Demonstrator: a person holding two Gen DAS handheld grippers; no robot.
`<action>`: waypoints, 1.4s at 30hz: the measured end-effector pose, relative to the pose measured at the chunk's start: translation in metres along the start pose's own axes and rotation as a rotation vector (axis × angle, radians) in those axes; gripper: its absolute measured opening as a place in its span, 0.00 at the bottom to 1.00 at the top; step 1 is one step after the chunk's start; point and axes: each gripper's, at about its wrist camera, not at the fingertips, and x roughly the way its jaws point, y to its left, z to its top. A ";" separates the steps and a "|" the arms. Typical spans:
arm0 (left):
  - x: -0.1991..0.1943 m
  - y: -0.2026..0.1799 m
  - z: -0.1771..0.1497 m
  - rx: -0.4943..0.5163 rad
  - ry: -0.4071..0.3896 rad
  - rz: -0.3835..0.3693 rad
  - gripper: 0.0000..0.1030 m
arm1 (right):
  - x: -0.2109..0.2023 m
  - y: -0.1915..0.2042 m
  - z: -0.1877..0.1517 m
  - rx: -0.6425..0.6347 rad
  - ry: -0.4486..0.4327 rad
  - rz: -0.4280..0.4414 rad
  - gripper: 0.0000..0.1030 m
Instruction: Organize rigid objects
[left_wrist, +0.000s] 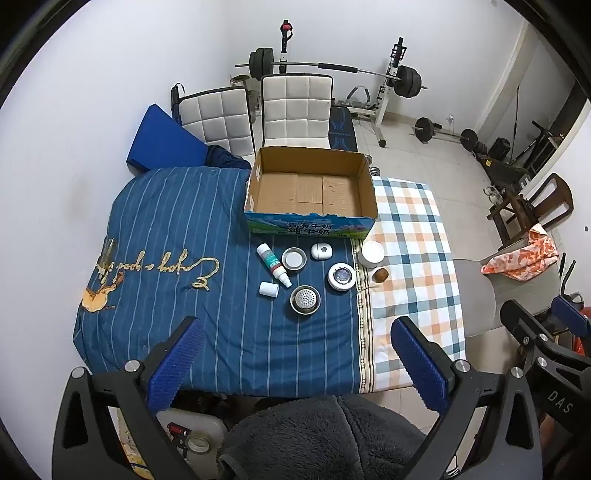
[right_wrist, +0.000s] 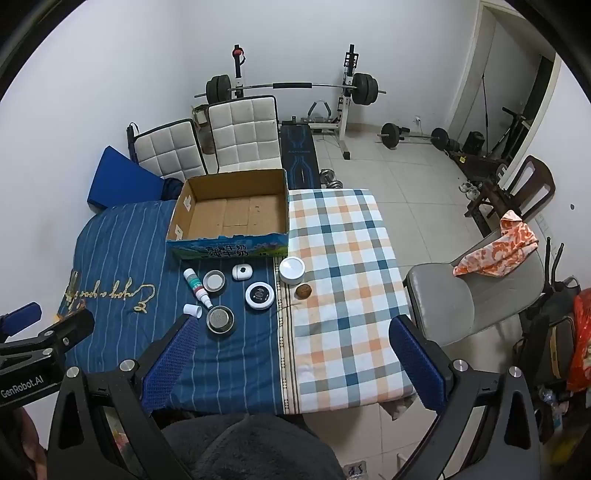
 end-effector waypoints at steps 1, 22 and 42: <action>0.000 0.000 0.000 -0.001 -0.001 -0.001 1.00 | 0.000 0.000 0.000 -0.001 0.000 -0.001 1.00; -0.006 0.004 -0.007 -0.017 -0.018 -0.010 1.00 | -0.002 0.002 -0.001 -0.004 -0.009 -0.010 1.00; -0.007 0.006 -0.006 -0.017 -0.021 -0.008 1.00 | -0.006 0.005 0.001 0.002 -0.015 -0.010 1.00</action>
